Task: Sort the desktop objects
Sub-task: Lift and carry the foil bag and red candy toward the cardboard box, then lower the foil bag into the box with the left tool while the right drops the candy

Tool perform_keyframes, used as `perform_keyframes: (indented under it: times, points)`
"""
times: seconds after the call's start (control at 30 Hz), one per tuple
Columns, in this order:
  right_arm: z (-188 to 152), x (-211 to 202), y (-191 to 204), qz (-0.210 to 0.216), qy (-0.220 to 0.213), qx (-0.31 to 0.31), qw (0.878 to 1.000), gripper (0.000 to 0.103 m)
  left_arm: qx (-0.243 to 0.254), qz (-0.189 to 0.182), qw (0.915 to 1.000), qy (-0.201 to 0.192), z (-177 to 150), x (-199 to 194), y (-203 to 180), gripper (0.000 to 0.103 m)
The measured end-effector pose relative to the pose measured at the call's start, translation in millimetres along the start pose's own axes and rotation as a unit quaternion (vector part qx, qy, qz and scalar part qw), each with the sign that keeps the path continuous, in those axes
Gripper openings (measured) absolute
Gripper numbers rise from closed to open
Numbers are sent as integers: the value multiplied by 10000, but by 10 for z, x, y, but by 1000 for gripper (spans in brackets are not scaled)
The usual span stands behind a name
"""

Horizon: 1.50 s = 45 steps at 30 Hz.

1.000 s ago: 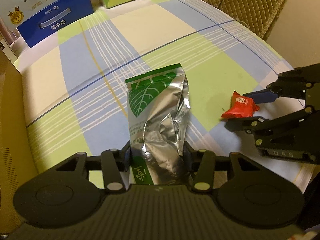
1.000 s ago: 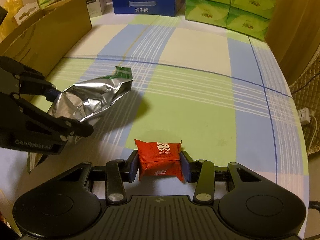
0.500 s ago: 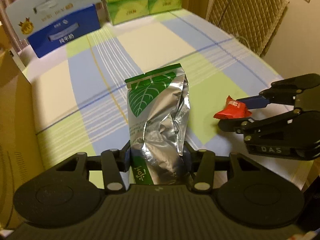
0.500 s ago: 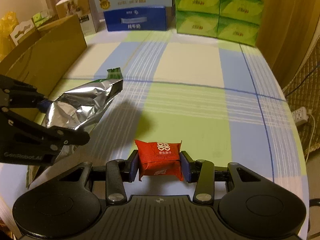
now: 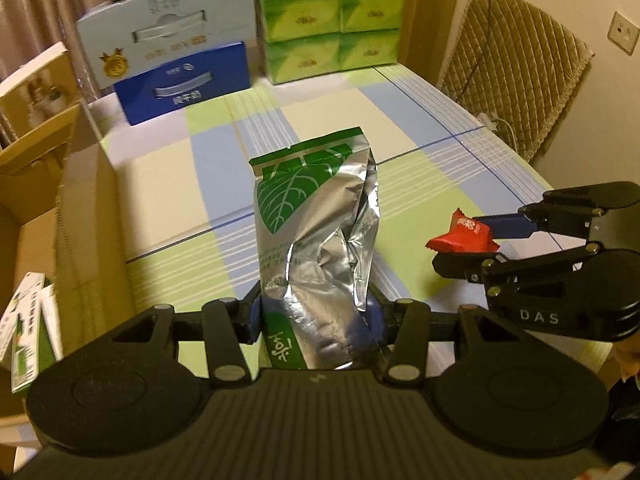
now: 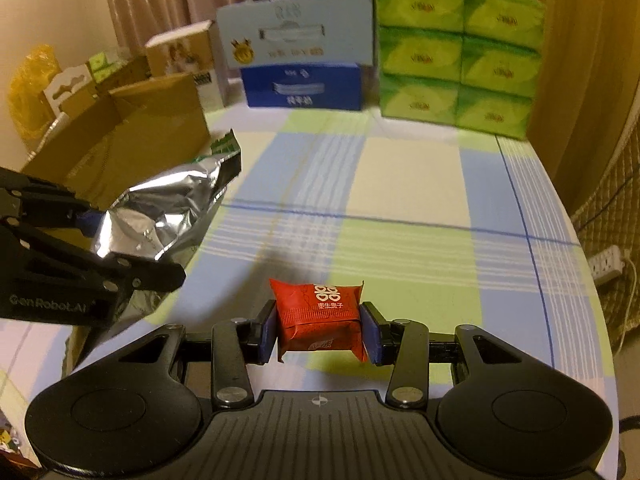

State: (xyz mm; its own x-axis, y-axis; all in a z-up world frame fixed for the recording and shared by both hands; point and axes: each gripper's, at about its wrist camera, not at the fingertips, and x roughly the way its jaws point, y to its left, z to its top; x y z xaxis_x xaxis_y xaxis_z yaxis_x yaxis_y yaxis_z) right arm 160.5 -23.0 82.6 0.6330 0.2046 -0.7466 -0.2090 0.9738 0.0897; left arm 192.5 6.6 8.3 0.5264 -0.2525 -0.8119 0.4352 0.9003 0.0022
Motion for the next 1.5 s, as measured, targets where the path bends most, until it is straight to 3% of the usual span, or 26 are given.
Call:
perform_keyframes:
  times: [0.33, 0.83, 1.17, 1.5]
  points:
    - [295, -222, 534, 317, -415, -316, 9981, 40, -143, 360, 9991, -185, -5, -609, 300, 44]
    - [719, -304, 1518, 1103, -582, -843, 9886, 40, -508, 1137, 9920, -208, -189, -1487, 1216, 44]
    - [1052, -7, 2003, 1386, -485, -1017, 9839, 40, -909, 1365, 9864, -145, -195, -1613, 1894, 44]
    - [1268, 326, 2226, 1427, -464, -1231, 9810, 40, -1129, 1364, 9842, -77, -101, -1392, 2310, 44]
